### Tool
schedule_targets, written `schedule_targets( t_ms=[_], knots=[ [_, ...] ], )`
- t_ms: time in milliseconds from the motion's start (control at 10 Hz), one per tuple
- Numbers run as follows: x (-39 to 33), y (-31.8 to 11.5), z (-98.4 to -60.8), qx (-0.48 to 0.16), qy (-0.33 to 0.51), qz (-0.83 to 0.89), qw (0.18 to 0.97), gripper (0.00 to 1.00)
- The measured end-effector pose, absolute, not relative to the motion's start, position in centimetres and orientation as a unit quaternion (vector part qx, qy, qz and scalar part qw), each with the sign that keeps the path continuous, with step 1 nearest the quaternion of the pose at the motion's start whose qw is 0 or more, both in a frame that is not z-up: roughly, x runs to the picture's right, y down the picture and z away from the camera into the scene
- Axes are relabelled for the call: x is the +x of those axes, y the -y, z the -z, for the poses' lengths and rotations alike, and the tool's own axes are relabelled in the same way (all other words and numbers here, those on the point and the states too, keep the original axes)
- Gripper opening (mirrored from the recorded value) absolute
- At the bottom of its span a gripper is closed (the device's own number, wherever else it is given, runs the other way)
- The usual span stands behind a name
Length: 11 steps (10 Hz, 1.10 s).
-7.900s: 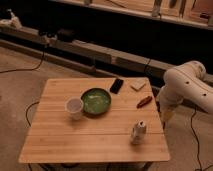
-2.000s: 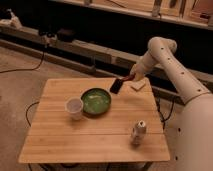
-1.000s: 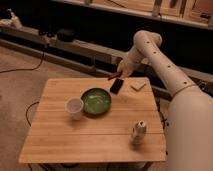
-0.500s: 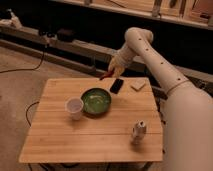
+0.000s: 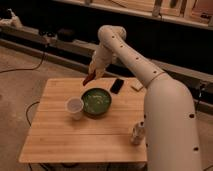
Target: Place the pepper in the ceramic cup
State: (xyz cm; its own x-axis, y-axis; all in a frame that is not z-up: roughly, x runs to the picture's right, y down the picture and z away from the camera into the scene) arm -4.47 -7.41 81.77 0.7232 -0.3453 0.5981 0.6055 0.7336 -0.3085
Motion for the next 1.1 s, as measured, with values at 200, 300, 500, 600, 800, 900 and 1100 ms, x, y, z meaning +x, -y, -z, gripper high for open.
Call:
schedule_targets(
  t_ms=[200,300,500,600,800,900,1100],
  knots=[
    [-5.9,6.6,-83.1,-0.265,0.230,0.300,0.887,0.14],
    [-6.9,6.3,-83.5,-0.267,0.219,0.316,0.883,0.14],
    [-9.2,5.7,-83.5,-0.266,0.203,0.356,0.873,0.14],
    [-10.5,5.3,-83.3,-0.263,0.197,0.377,0.866,0.14],
    [-12.6,4.4,-82.9,-0.260,0.192,0.409,0.854,0.14],
    [-13.5,3.9,-82.6,-0.257,0.188,0.424,0.848,0.14],
    [-14.8,3.1,-81.8,-0.250,0.177,0.453,0.837,0.14]
  ],
)
